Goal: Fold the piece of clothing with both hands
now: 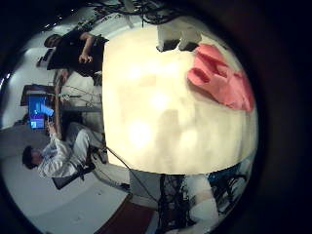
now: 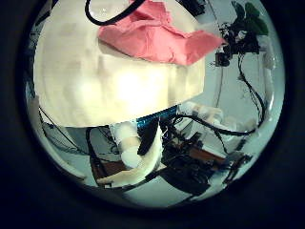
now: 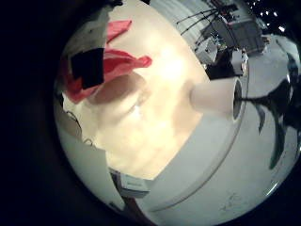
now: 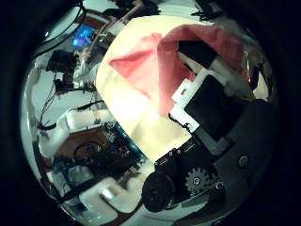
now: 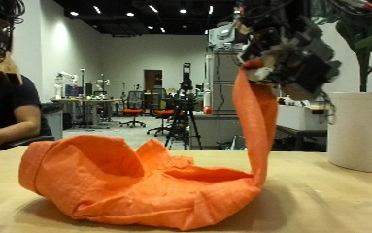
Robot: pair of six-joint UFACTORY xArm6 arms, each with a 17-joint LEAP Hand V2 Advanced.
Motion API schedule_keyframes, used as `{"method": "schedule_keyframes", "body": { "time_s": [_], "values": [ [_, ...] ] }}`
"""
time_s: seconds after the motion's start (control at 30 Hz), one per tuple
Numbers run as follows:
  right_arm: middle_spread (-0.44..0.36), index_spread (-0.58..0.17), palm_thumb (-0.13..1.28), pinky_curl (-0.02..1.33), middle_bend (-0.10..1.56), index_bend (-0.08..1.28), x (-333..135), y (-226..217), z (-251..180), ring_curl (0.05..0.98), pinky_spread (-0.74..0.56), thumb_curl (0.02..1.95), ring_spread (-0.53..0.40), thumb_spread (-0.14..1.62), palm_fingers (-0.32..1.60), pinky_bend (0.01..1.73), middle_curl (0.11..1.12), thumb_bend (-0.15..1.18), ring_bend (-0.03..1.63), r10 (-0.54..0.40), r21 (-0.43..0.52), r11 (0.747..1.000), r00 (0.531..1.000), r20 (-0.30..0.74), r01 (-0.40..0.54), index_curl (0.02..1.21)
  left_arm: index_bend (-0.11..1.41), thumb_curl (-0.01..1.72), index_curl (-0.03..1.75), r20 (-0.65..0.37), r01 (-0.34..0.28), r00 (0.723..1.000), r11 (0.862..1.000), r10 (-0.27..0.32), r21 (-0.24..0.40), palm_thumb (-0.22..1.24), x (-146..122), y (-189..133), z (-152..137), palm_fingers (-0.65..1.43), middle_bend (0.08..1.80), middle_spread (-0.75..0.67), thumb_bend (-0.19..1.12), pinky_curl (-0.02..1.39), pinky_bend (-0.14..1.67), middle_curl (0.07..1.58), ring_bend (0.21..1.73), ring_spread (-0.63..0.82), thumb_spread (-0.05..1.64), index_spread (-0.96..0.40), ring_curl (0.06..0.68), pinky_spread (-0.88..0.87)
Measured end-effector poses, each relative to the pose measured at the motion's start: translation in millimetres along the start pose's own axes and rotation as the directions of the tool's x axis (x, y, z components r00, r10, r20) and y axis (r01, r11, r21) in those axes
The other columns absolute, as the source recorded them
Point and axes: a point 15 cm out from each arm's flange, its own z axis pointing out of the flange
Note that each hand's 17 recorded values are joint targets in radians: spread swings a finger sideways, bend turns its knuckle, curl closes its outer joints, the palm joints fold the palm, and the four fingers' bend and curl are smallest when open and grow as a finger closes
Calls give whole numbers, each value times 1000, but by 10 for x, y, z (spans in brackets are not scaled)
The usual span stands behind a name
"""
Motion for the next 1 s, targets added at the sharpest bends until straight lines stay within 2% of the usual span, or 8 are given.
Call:
{"method": "schedule_keyframes", "body": {
  "time_s": [0.37, 0.5, 0.63, 0.73, 0.77, 0.83, 0.87, 1.0],
  "values": [
    [-133, -215, 1187, 1054, 1295, 1131, -1367, -1426, 511, 759, -279, 756, -233, 1157, 1053, 1077, 845, 3, 1331, -269, 130, 957, 960, 72, 259, 800, 156, 283, 290, -12, 60, 998, 998, -60, -36, 214, -178, 168, 146, 81, 201, 269, -25, 305, 360, 332, 511, 481, 1017, 52, 213, 452],
    [-133, -216, 1189, 1080, 1293, 1126, -1472, -1621, 813, 765, -280, 770, -235, 1165, 1050, 1063, 846, -2, 1330, -283, 141, 952, 956, 74, 271, 803, 156, 283, 289, -12, 91, 996, 996, -91, -25, 214, -287, 272, 138, 81, 197, 271, -25, 305, 360, 331, 511, 480, 1017, 55, 211, 452],
    [-133, -216, 1058, 1083, 1268, 1111, -1568, -1804, 999, 765, -292, 749, -234, 1204, 1047, 1038, 844, -36, 1322, -266, 192, 952, 956, 126, 240, 804, 156, 283, 288, -21, 127, 992, 992, -127, -24, 214, -405, 400, 147, 82, 197, 273, -25, 305, 360, 331, 511, 480, 1017, 58, 209, 452],
    [-141, -230, 917, 1008, 1208, 969, -1587, -1878, 1144, 726, -364, 690, -237, 1238, 937, 958, 807, -36, 1264, -267, 203, 951, 952, 153, 234, 778, 156, 283, 288, -20, 127, 992, 992, -128, -23, 214, -400, 438, 148, 82, 197, 273, -25, 305, 360, 331, 511, 479, 1017, 59, 208, 452],
    [-140, -251, 905, 987, 1142, 758, -1565, -1914, 1108, 723, -415, 675, -251, 1249, 652, 952, 790, -27, 1281, -271, 215, 948, 951, 149, 237, 733, 156, 283, 288, -22, 127, 992, 992, -127, -28, 214, -381, 469, 168, 82, 197, 273, -25, 305, 360, 331, 512, 479, 1017, 59, 208, 452],
    [-157, -254, 890, 926, 1126, 559, -1472, -1951, 1036, 699, -461, 652, -257, 1261, 501, 892, 772, -18, 1290, -269, 231, 945, 953, 139, 233, 680, 156, 283, 288, -20, 124, 992, 992, -125, -26, 214, -371, 485, 174, 82, 197, 273, -25, 305, 360, 331, 512, 479, 1017, 59, 207, 452],
    [-188, -260, 889, 932, 1002, 575, -1393, -1952, 978, 710, -446, 642, -260, 1264, 399, 849, 743, -15, 1341, -265, 240, 943, 955, 132, 228, 687, 157, 283, 288, -21, 124, 992, 992, -125, -24, 214, -368, 484, 170, 82, 197, 273, -25, 305, 359, 331, 512, 479, 1017, 59, 207, 452],
    [-120, -392, 896, 885, 710, 375, -1207, -1924, 610, 608, -322, 611, -278, 1275, 30, 867, 616, -8, 1112, -263, 300, 928, 958, 112, 220, 528, 157, 284, 287, -24, 109, 994, 994, -110, -27, 209, -306, 466, 172, 82, 197, 273, -26, 305, 359, 331, 513, 479, 1018, 59, 206, 452]
  ]
}}
